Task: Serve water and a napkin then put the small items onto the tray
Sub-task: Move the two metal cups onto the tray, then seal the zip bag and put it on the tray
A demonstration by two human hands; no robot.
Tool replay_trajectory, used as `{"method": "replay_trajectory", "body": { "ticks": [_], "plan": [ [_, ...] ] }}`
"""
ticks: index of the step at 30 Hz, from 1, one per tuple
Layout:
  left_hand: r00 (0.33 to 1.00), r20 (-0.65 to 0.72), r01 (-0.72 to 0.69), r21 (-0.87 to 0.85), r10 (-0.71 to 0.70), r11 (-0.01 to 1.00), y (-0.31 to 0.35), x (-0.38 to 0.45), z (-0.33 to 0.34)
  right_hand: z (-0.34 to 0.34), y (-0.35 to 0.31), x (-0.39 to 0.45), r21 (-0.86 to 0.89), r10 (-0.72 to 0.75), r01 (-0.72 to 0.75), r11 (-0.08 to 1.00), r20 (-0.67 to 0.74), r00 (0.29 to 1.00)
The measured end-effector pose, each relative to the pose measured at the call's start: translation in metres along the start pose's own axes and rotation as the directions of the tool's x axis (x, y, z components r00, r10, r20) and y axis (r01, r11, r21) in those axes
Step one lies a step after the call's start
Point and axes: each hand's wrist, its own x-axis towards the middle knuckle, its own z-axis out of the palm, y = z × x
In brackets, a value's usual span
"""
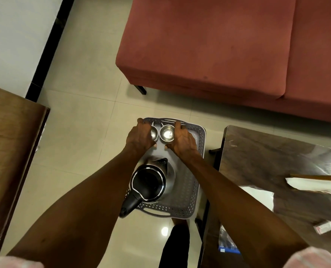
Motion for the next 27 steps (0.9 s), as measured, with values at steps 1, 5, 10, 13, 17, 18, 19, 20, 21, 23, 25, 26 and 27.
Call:
{"method": "replay_trajectory", "body": {
  "ticks": [1, 5, 10, 13, 17, 18, 19, 20, 21, 23, 25, 26, 27],
  "plan": [
    [1.000, -0.010, -0.002, 0.005, 0.002, 1.000, 0.001, -0.002, -0.003, -0.004, 0.000, -0.003, -0.009, 0.000, 0.000, 1.000, -0.006, 1.000],
    [0.998, -0.062, -0.003, 0.023, 0.004, 1.000, 0.013, -0.013, -0.015, -0.023, 0.001, -0.015, -0.015, -0.002, 0.001, 1.000, -0.065, 0.998],
    [0.994, -0.109, -0.009, 0.020, 0.011, 1.000, 0.039, -0.038, -0.031, -0.052, 0.007, -0.041, -0.021, -0.020, 0.017, 1.000, -0.154, 0.988],
    [0.991, -0.115, -0.064, 0.060, 0.071, 0.996, 0.064, -0.060, -0.040, -0.075, 0.016, -0.070, 0.003, -0.012, 0.013, 1.000, -0.170, 0.985],
    [0.977, -0.144, -0.158, 0.020, 0.159, 0.987, 0.106, -0.088, -0.045, -0.110, 0.037, -0.111, 0.005, 0.010, -0.009, 1.000, -0.182, 0.983],
    [0.971, -0.154, -0.183, 0.000, 0.181, 0.983, 0.118, -0.095, -0.044, -0.120, 0.044, -0.124, 0.000, 0.015, -0.015, 1.000, -0.185, 0.983],
    [0.965, -0.167, -0.208, -0.018, 0.202, 0.978, 0.130, -0.102, -0.042, -0.128, 0.051, -0.134, 0.002, 0.020, -0.020, 1.000, -0.190, 0.982],
    [0.959, -0.180, -0.230, -0.034, 0.220, 0.973, 0.144, -0.111, -0.039, -0.137, 0.061, -0.147, 0.012, 0.024, -0.022, 1.000, -0.202, 0.979],
    [0.955, -0.188, -0.242, -0.051, 0.228, 0.969, 0.158, -0.121, -0.034, -0.145, 0.071, -0.161, 0.025, 0.029, -0.024, 0.999, -0.206, 0.978],
    [0.951, -0.204, -0.257, -0.095, 0.233, 0.962, 0.186, -0.143, -0.022, -0.158, 0.094, -0.186, 0.033, 0.038, -0.031, 0.999, -0.212, 0.977],
    [0.953, -0.193, -0.266, -0.152, 0.235, 0.952, 0.213, -0.164, -0.009, -0.167, 0.116, -0.207, 0.028, 0.062, -0.058, 0.998, -0.208, 0.976],
    [0.955, -0.180, -0.269, -0.178, 0.237, 0.947, 0.224, -0.175, -0.001, -0.170, 0.127, -0.218, 0.021, 0.075, -0.073, 0.997, -0.201, 0.977],
    [0.957, -0.174, -0.266, -0.196, 0.233, 0.944, 0.235, -0.187, 0.007, -0.174, 0.138, -0.230, 0.011, 0.084, -0.084, 0.996, -0.192, 0.978]
  ]
}}
